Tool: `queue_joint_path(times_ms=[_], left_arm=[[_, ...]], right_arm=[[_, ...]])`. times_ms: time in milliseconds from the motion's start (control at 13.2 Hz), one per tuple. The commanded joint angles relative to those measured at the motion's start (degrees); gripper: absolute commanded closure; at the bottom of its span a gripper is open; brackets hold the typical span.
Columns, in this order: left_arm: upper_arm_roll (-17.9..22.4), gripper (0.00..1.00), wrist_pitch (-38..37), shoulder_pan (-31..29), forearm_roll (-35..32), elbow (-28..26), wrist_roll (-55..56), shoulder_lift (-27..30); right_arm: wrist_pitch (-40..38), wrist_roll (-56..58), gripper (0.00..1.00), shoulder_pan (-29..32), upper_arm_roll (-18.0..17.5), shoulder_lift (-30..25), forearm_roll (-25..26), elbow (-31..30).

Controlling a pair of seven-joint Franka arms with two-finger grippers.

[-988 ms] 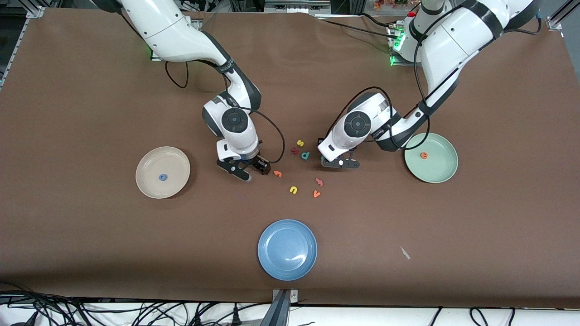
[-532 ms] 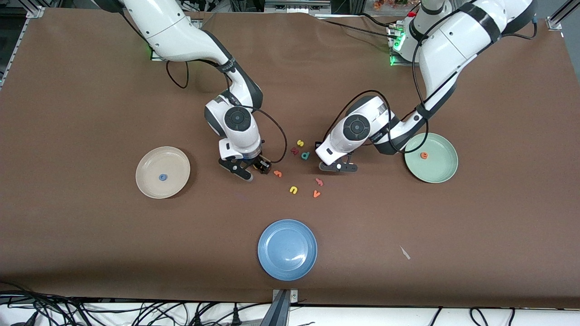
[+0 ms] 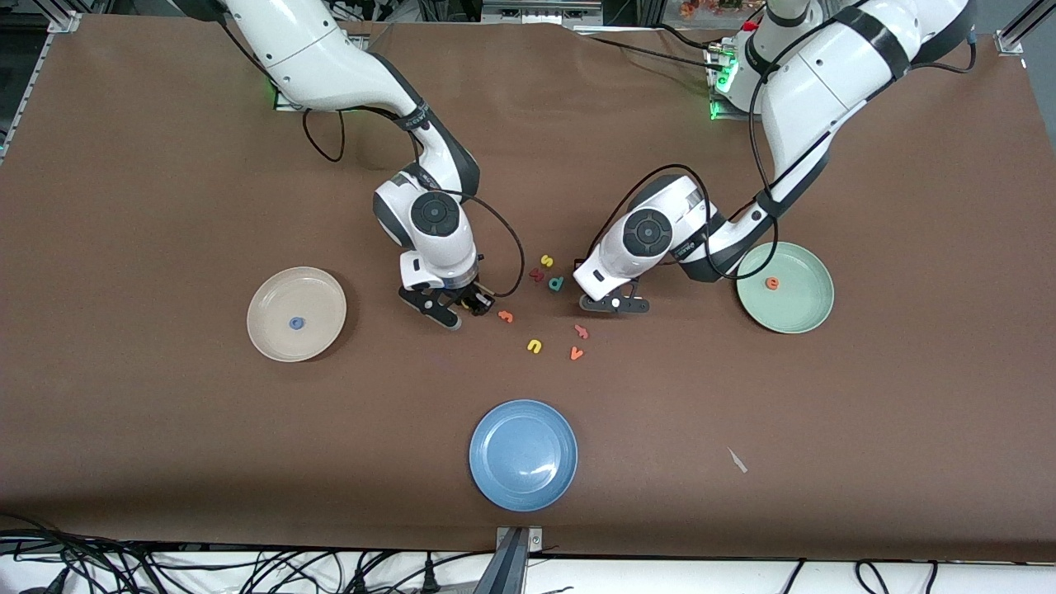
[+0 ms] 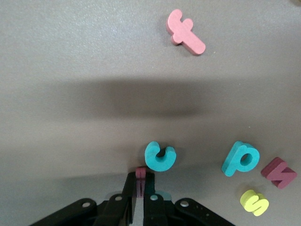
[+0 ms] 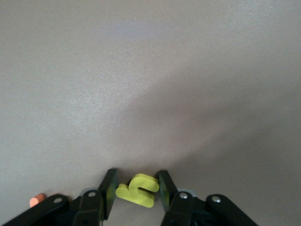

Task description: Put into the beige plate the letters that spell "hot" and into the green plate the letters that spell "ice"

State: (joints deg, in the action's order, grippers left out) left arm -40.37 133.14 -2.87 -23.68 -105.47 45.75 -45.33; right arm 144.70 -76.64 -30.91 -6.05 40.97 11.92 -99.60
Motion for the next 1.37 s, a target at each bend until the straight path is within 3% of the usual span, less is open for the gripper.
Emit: queue_joint_path(times_ms=[0,152,380,532,760,988,1064,1140,1216,1292], left_arm=[[0.1,1.0,-3.1,-0.8,0.0,1.2,-0.2,0.9],[-3.2,1.0,-13.4,-6.2,0.7,1.3,-1.3,5.0],[-14.3,1.0,-25.7,-23.3,1.0,1.3,-9.7,7.5],[-19.1,1.0,-32.9,-33.6,-0.2,1.4,-17.1,7.7],[-18.7,1.0,-33.8,-40.5,-7.0,0.7,-23.1,7.9],[-14.4,1.0,-33.2,-43.2,-10.8,0.3,-30.2,5.7],[-12.9,1.0,-32.3,-43.2,-10.8,0.2,-31.5,5.1],[-11.5,1.0,-30.9,-42.9,-10.9,0.0,-31.6,4.1],[-10.4,1.0,-29.7,-42.9,-10.9,-0.9,-31.6,3.2],[-9.0,1.0,-28.3,-42.9,-10.9,-1.4,-31.7,3.1]], right_arm=[[0.2,-1.4,0.7,0.1,0.3,1.3,1.8,-0.1],[-0.6,2.2,0.7,2.9,-0.2,-2.5,1.9,-2.1],[-8.5,13.8,0.7,11.3,-4.2,-8.8,1.7,-4.9],[-10.3,21.0,0.7,15.2,-4.4,-13.3,1.5,-8.0],[-11.8,39.2,0.69,23.6,-4.9,-20.8,1.4,-15.6],[-11.7,49.4,0.69,29.3,-4.9,-23.6,1.3,-19.4],[-11.3,49.5,0.63,29.6,-4.9,-23.7,1.2,-20.3],[-10.8,49.0,0.43,29.6,-4.9,-23.7,0.8,-20.5],[-10.5,48.6,0.29,29.6,-4.9,-23.7,-0.5,-20.9],[-10.4,48.6,0.21,29.6,-4.9,-23.7,-2.7,-20.9]])
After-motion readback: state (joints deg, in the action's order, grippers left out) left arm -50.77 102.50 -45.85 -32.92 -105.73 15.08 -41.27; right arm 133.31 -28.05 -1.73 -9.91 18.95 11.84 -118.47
